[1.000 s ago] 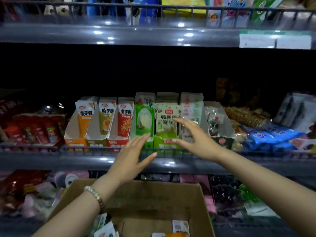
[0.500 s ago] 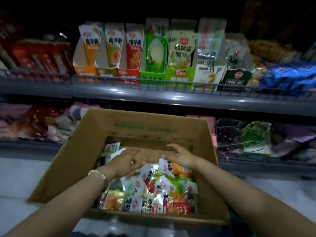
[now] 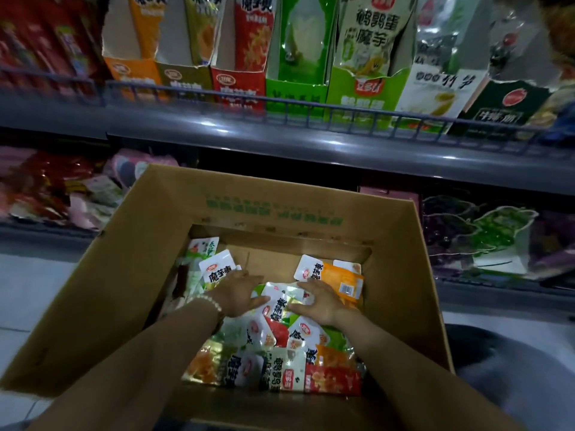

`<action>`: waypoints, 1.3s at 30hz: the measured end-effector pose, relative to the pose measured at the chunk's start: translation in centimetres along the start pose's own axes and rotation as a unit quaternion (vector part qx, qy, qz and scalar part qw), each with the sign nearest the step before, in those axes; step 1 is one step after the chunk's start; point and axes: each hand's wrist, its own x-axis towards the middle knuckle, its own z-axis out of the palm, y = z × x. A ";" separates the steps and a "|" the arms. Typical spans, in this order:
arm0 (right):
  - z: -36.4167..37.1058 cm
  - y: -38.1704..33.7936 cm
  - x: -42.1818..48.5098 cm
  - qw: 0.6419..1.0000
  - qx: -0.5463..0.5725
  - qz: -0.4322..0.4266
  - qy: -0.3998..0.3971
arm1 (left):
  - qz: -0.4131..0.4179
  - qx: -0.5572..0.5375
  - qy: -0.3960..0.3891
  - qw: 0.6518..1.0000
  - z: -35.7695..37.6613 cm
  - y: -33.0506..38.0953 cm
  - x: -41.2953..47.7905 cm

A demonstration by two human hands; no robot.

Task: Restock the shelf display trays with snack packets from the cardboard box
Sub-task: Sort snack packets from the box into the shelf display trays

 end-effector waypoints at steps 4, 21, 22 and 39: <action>0.6 0.6 1.1 0.999 -0.025 -0.035 0.030 | 0.002 0.008 0.017 1.000 0.3 -0.1 1.6; -6.6 -6.8 -4.8 0.922 0.358 -0.134 0.061 | 0.094 -0.444 0.188 0.871 -7.4 3.0 -2.8; -7.3 -7.7 -5.6 0.913 0.373 -0.147 0.073 | 0.096 -0.452 0.220 0.859 -8.5 3.7 -3.3; -15.5 -15.5 -18.2 0.789 0.483 -0.272 0.265 | 0.150 -0.617 0.281 0.720 -18.0 12.9 -18.3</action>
